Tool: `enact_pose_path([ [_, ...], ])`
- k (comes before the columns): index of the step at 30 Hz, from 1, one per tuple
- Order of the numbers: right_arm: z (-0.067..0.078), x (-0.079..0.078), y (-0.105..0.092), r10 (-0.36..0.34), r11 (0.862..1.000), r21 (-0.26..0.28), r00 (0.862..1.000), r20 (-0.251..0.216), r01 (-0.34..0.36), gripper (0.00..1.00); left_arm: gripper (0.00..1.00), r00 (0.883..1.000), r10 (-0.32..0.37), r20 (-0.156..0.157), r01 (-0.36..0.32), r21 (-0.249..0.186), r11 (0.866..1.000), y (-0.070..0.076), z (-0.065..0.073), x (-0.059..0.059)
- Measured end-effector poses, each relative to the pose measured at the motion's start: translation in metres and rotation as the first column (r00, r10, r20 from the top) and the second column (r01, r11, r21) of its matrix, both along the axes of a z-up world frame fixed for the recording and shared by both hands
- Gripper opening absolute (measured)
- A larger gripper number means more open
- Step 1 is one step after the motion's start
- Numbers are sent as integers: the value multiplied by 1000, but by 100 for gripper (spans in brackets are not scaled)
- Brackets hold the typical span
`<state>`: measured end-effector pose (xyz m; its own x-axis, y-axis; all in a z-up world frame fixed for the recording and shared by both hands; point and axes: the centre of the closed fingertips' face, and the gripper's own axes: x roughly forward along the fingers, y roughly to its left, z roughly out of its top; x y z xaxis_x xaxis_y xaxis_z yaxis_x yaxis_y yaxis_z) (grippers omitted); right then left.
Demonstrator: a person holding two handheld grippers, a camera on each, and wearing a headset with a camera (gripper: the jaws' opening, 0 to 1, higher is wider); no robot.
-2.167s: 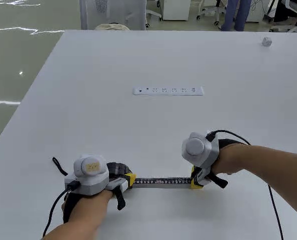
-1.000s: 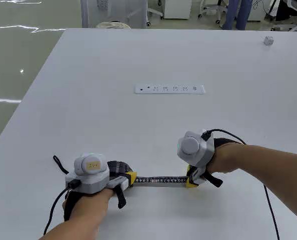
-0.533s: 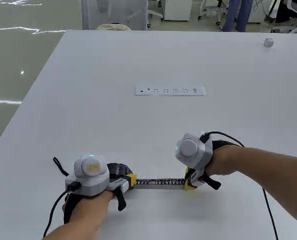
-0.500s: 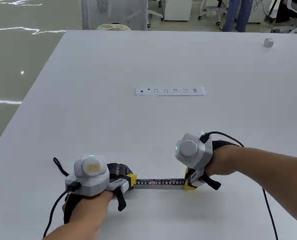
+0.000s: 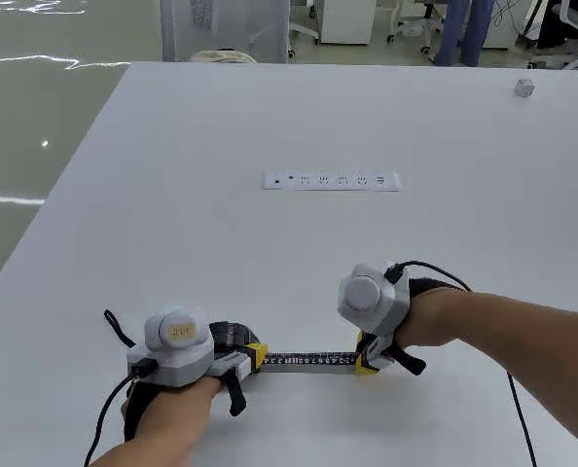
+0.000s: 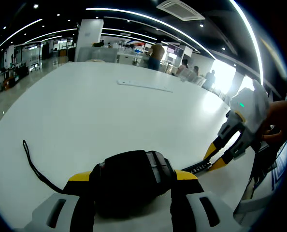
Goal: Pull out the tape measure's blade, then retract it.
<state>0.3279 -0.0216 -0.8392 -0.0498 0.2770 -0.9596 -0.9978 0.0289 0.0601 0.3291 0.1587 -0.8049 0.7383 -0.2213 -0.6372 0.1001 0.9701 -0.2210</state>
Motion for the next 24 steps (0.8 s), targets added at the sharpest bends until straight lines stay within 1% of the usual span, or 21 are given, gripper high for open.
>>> enact_pose_path([
  [24, -1, -2, 9, 5, 1000, 3, 1000, 0, -5, 14, 60, 1000, 5, 1, -5, -7, 1000, 0, -1, 0],
])
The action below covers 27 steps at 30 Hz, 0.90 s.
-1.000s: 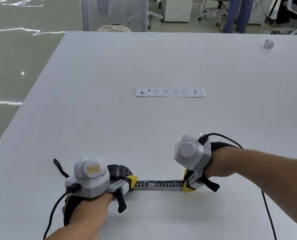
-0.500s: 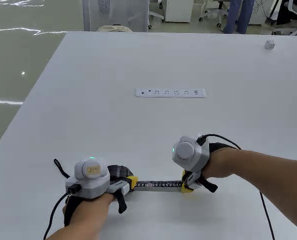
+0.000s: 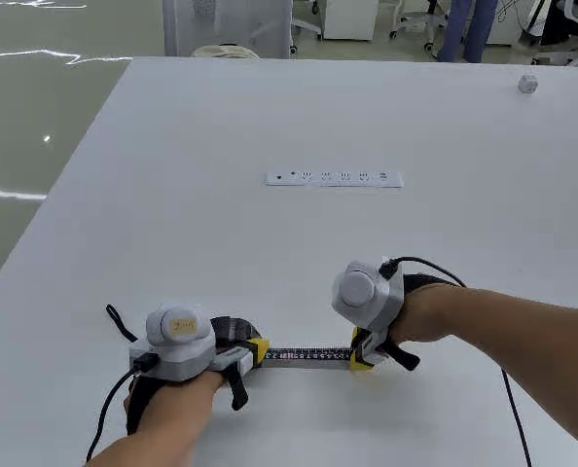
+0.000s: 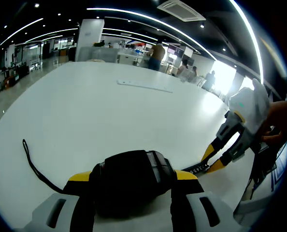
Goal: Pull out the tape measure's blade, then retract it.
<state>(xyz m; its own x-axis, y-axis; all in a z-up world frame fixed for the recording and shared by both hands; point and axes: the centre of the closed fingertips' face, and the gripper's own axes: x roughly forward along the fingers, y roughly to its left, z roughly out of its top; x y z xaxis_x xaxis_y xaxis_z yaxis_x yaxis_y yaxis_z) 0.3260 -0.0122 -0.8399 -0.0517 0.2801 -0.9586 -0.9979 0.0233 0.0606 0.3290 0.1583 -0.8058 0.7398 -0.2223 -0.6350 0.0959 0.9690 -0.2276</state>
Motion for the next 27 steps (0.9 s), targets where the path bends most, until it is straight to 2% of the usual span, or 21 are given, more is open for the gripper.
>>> enact_pose_path([
  [27, 1, -1, 15, 12, 1000, 13, 1000, 5, -12, 14, 60, 1000, 3, 0, -3, -3, 1000, 0, 0, 0],
])
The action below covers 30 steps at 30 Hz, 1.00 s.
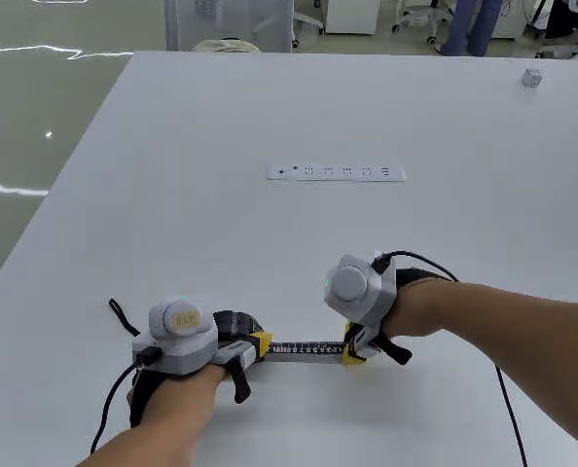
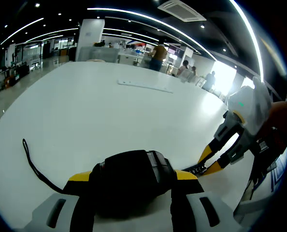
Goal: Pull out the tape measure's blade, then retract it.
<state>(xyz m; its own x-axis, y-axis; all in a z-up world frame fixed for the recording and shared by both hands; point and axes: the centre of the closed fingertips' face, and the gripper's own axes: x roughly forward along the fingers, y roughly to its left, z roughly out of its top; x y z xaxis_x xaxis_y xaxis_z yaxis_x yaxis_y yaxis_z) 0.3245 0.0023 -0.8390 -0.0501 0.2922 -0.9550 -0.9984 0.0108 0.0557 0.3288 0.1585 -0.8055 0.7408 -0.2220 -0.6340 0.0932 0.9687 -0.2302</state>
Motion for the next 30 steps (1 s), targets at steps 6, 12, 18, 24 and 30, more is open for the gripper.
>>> enact_pose_path([
  [6, 0, -1, 3, 3, 1000, -1, 1000, 2, -3, 14, 60, 1000, 0, 0, 0, 0, 1000, 0, 0, 0],
  [12, 1, -2, 6, 4, 1000, 1, 1000, 2, -4, 14, 60, 1000, 0, 0, 0, -1, 1000, 0, -1, 0],
  [18, 1, -3, 9, 9, 1000, 3, 1000, 3, -9, 14, 60, 1000, 1, 2, -1, -1, 1000, 0, -1, 0],
  [24, 1, -3, 12, 8, 1000, 8, 1000, 1, -8, 14, 60, 1000, 1, 1, -1, -2, 1000, 0, -1, 0],
  [30, 1, -3, 15, 12, 1000, 12, 1000, -1, -12, 14, 60, 1000, 0, 0, 0, -3, 1000, 0, -1, 0],
])
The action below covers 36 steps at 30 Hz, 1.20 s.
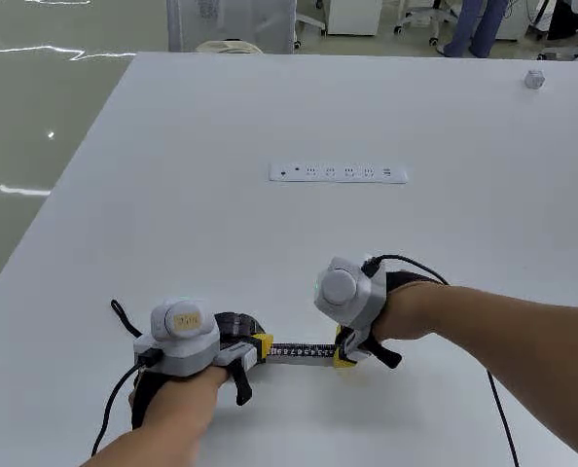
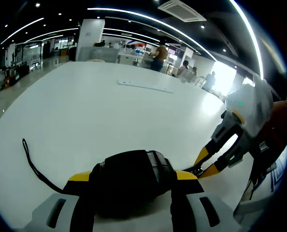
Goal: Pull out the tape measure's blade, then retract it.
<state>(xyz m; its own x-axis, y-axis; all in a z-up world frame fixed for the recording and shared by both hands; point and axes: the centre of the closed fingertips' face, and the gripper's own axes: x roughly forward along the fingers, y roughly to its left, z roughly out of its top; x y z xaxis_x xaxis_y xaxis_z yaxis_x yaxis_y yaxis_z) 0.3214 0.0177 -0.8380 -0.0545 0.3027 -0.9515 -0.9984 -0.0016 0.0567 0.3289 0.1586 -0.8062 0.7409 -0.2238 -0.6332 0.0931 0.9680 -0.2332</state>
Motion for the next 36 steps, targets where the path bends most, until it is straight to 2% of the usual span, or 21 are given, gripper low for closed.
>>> enact_pose_path([
  [36, -1, 0, 13, 28, 999, 24, 1000, 5, -28, 13, 60, 1000, 4, -6, -4, -9, 1000, 0, 0, 0],
])
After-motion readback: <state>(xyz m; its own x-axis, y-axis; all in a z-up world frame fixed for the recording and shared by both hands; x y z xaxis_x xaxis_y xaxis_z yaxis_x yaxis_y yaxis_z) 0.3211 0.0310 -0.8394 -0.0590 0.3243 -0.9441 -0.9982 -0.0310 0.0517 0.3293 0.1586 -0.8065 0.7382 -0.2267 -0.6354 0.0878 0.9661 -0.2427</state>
